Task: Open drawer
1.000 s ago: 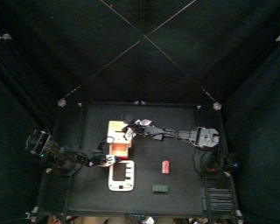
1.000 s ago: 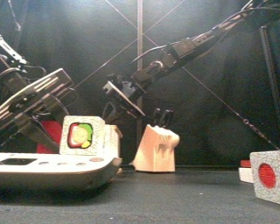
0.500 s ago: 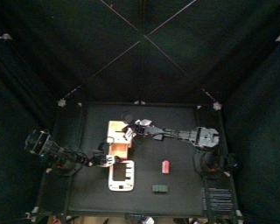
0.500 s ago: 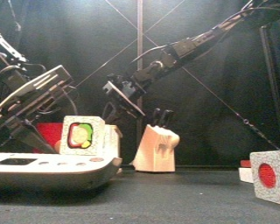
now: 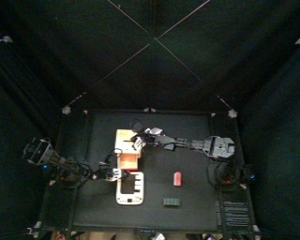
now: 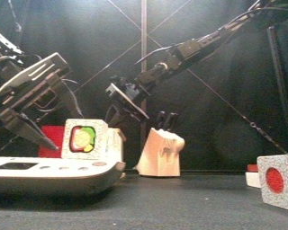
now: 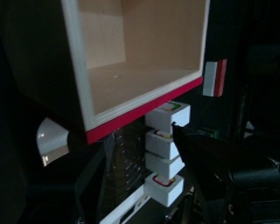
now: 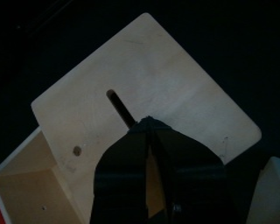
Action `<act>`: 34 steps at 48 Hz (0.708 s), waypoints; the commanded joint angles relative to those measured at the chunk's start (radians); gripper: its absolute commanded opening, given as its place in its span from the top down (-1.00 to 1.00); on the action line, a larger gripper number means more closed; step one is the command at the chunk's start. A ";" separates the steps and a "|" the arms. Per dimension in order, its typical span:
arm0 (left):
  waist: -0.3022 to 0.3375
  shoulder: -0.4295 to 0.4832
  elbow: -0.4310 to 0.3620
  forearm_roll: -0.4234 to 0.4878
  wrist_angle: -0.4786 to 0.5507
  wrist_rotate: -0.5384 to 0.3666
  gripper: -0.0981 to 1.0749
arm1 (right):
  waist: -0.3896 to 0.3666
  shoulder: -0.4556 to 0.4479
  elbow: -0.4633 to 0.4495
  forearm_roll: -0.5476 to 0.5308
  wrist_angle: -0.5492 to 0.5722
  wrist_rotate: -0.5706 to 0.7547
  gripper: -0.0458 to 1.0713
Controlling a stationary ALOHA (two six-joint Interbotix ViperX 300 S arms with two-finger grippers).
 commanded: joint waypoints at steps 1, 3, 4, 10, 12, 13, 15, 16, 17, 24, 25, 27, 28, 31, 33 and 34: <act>-0.011 -0.037 0.003 -0.002 0.012 0.003 -0.70 | -0.006 -0.017 -0.005 0.002 0.009 0.000 0.13; -0.014 -0.055 0.011 0.000 0.018 0.003 -0.70 | -0.006 -0.018 -0.005 0.002 0.009 0.000 0.13; -0.015 -0.066 0.014 0.002 0.021 0.005 -0.70 | -0.006 -0.018 -0.005 0.002 0.009 0.000 0.13; -0.025 -0.156 0.055 0.055 0.040 0.017 -0.69 | -0.006 -0.025 -0.005 0.002 0.009 0.000 0.13; -0.023 -0.189 0.069 0.087 0.041 0.017 -0.69 | -0.006 -0.026 -0.005 0.002 0.009 0.000 0.13; -0.023 -0.204 0.075 0.106 0.041 0.017 -0.69 | -0.005 -0.028 -0.005 0.002 0.009 0.000 0.13; -0.025 -0.233 0.087 0.143 0.048 0.018 -0.69 | -0.005 -0.031 -0.006 0.002 0.008 0.000 0.13; -0.025 -0.245 0.092 0.164 0.048 0.017 -0.69 | -0.005 -0.032 -0.006 0.002 0.008 0.000 0.13; -0.020 -0.262 0.100 0.195 0.048 0.017 -0.69 | -0.005 -0.034 -0.008 0.002 0.008 0.000 0.13; -0.003 -0.308 0.104 0.337 0.048 0.017 -0.69 | -0.006 -0.052 -0.008 0.009 -0.006 0.000 0.13; 0.002 -0.310 0.101 0.356 0.048 0.017 -0.69 | -0.006 -0.057 -0.008 0.011 -0.009 0.000 0.13; 0.011 -0.314 0.095 0.391 0.049 0.018 -0.69 | -0.008 -0.066 -0.006 0.015 -0.014 0.000 0.13; 0.015 -0.314 0.092 0.411 0.048 0.020 -0.69 | -0.008 -0.071 -0.006 0.017 -0.018 0.000 0.13; 0.037 -0.316 0.081 0.488 0.049 0.021 -0.69 | -0.009 -0.084 -0.006 0.017 -0.032 -0.002 0.13; 0.054 -0.316 0.075 0.543 0.049 0.021 -0.69 | -0.008 -0.094 -0.005 0.015 -0.044 -0.002 0.13; 0.061 -0.318 0.074 0.571 0.049 0.021 -0.69 | -0.008 -0.101 -0.005 0.015 -0.051 -0.002 0.13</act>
